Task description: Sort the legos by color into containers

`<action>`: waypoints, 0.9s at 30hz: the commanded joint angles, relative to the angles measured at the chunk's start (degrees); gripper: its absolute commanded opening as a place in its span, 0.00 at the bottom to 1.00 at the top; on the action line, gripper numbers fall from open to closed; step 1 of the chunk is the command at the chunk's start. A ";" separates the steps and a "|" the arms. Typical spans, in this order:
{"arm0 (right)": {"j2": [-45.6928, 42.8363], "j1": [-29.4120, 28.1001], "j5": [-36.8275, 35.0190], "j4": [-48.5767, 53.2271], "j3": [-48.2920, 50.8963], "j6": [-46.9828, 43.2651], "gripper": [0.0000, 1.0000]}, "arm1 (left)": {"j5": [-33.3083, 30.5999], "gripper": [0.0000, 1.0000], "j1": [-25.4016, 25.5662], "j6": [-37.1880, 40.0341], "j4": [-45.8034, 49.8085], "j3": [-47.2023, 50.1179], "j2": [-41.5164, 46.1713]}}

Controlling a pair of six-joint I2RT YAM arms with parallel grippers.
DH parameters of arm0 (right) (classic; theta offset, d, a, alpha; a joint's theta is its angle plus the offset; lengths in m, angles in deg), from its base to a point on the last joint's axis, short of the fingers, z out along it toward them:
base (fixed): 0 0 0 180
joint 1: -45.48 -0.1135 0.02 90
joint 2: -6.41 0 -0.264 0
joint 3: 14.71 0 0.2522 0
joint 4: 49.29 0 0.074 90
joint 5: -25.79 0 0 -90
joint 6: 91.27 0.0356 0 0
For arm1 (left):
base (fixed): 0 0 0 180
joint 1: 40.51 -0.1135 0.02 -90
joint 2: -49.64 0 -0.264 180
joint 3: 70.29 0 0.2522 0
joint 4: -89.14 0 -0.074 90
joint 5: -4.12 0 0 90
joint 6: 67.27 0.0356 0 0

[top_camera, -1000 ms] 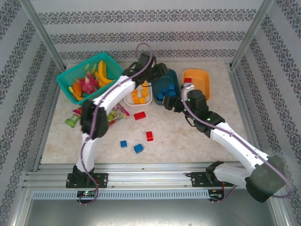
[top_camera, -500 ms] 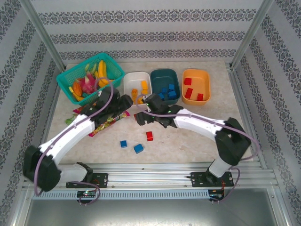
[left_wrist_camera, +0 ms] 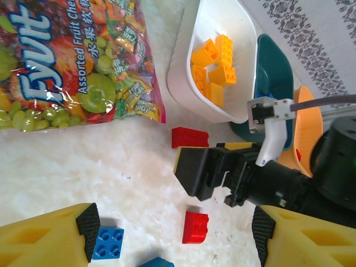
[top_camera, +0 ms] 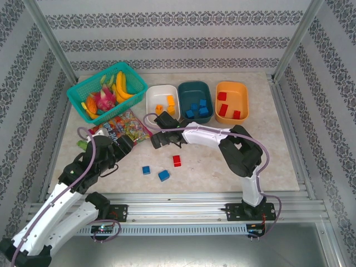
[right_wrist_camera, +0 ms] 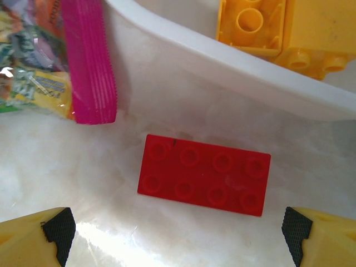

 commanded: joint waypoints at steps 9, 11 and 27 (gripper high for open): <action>7.13 2.41 -0.51 2.65 -6.93 2.67 0.94 | -1.33 0.74 -0.61 -1.26 3.53 0.09 0.39; 8.27 2.54 0.00 3.30 -8.52 1.82 0.88 | -1.35 0.74 -0.61 -1.51 3.27 0.32 0.37; 5.54 2.11 -0.10 6.55 -8.27 1.97 0.60 | 0.33 0.73 -0.61 -0.28 -0.13 0.11 -1.89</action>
